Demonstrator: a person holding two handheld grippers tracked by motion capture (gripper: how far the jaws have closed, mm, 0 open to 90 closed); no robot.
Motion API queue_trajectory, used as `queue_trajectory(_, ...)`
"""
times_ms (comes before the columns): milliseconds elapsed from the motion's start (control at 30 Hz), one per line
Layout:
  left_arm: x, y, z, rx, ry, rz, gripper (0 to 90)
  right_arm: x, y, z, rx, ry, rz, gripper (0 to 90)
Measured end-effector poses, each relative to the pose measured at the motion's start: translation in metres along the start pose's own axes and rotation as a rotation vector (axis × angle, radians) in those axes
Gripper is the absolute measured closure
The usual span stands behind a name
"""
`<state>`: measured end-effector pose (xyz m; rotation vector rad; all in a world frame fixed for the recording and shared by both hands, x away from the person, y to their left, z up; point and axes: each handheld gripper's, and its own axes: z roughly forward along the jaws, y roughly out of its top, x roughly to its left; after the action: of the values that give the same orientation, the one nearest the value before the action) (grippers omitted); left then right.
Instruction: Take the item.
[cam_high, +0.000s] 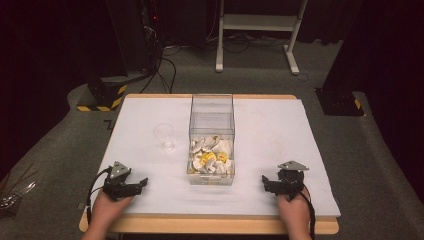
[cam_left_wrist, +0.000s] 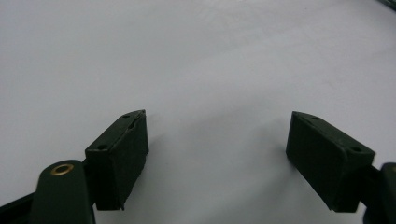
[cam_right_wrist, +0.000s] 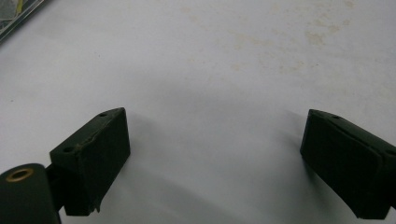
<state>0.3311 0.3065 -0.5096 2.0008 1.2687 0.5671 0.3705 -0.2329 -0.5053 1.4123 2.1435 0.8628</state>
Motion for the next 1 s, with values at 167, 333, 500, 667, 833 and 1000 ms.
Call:
queue_trajectory(167, -0.0002, 0.0, 0.0001, 0.0, 0.002, 0.0, 21.2, 0.0001, 0.0, 0.0, 0.0, 0.0, 0.0, 8.0)
queue_trajectory(333, 0.0001, 0.0001, 0.0001, 0.0, -0.001, -0.001, 21.2, -0.0002, 0.0001, 0.0001, 0.001, 0.001, 0.001, 7.9)
queue_trajectory(500, -0.0001, 0.0001, 0.0, 0.0, 0.0, 0.0, 21.2, -0.0001, 0.0001, 0.0, 0.001, 0.001, 0.001, 8.0)
queue_trajectory(667, -0.0002, 0.0004, -0.0001, 0.002, 0.001, -0.003, 21.3, -0.0001, 0.0001, 0.0, 0.001, 0.001, 0.0, 8.0)
queue_trajectory(833, 0.0016, 0.0022, -0.0009, 0.012, -0.007, 0.005, 21.1, -0.0003, 0.0002, 0.0001, 0.0, 0.001, -0.001, 8.0)
queue_trajectory(1000, 0.0021, 0.004, -0.0062, -0.024, -0.026, -0.001, 20.7, 0.0, 0.0002, 0.0, 0.0, 0.0, 0.001, 8.0)
